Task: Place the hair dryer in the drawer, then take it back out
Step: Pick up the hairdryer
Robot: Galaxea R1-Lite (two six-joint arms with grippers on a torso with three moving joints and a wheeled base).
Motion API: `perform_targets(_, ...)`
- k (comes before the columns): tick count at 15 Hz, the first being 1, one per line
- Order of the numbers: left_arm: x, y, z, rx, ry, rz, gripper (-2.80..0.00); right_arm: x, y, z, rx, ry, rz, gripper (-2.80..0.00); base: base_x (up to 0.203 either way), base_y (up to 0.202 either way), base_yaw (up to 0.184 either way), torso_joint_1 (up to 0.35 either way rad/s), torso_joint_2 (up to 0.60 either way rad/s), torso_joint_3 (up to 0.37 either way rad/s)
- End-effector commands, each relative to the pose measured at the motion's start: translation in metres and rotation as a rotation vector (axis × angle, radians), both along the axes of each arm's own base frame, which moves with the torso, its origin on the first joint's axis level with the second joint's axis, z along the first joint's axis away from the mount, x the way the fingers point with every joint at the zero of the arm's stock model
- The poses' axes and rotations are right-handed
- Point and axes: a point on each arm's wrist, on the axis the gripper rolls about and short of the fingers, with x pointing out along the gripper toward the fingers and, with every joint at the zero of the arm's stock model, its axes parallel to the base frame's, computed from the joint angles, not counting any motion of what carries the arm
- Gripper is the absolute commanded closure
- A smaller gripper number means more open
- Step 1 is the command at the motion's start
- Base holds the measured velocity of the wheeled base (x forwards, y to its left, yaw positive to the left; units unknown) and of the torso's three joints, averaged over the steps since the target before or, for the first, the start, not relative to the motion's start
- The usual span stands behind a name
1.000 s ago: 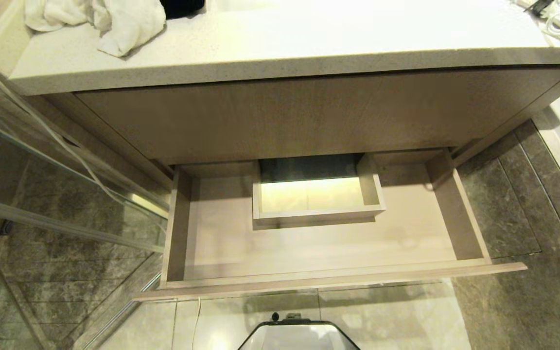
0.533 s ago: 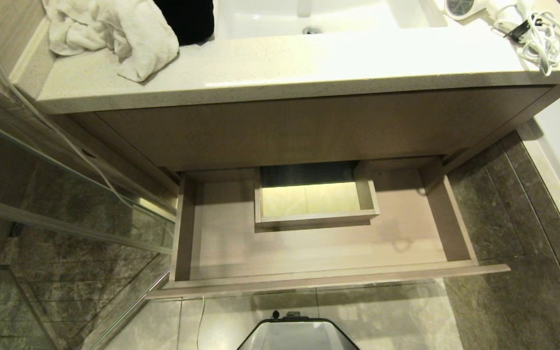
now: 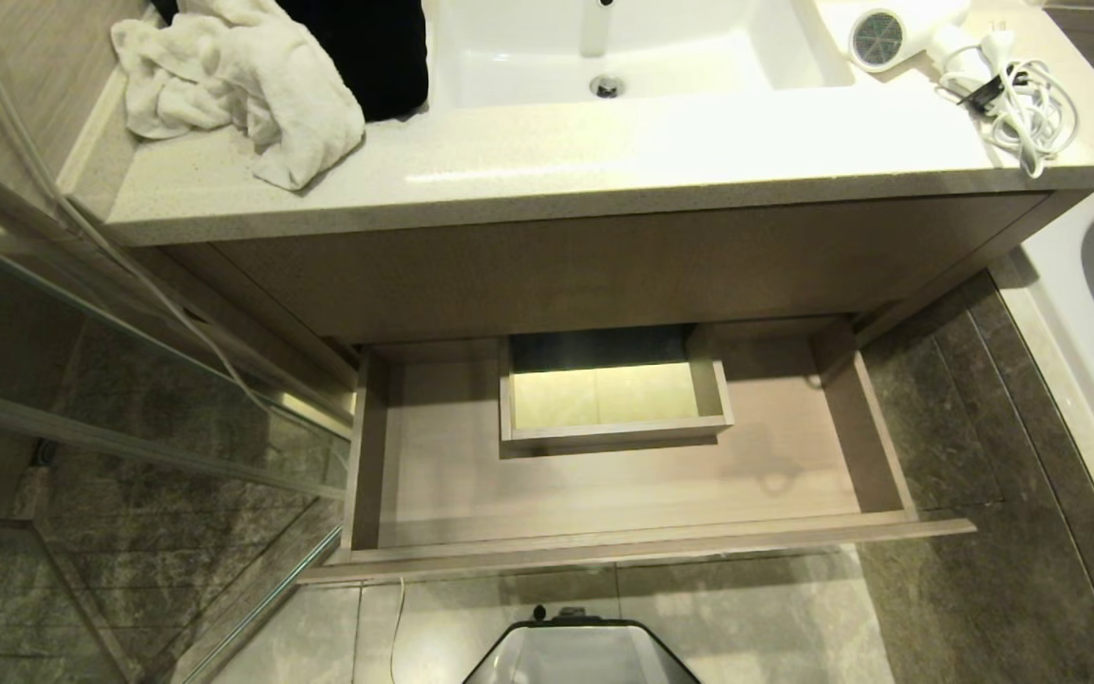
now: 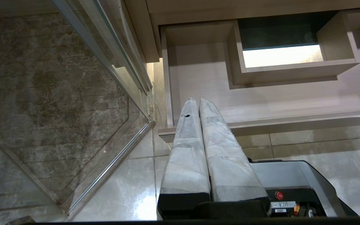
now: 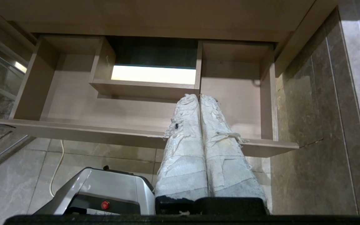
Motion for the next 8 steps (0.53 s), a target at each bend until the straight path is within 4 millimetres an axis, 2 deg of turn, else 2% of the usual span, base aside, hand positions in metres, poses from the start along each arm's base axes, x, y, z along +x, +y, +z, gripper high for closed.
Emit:
perform_targets(1, 0.0, 0.0, 0.0, 0.0, 0.0, 0.0, 0.0, 0.0004, 0.0001, -0.0118, -0.001, 0.0, 0.002, 0.0, 0.0, 0.0, 0.0, 0.163, -0.31, -0.158)
perform_targets(6, 0.0001, 0.0, -0.0004, 0.0, 0.001, 0.0, 0.0, 0.0003, 0.0003, -0.0116, -0.018, -0.005, 0.01, 0.0, 0.0, 0.0, 0.0, 0.162, -0.32, -0.15)
perform_targets(8, 0.0, 0.0, 0.0, 0.0, 0.0, 0.0, 0.0, 0.0003, 0.0002, -0.0116, -0.019, -0.005, 0.005, 0.0, 0.0, 0.0, 0.0, 0.009, -0.02, -0.006)
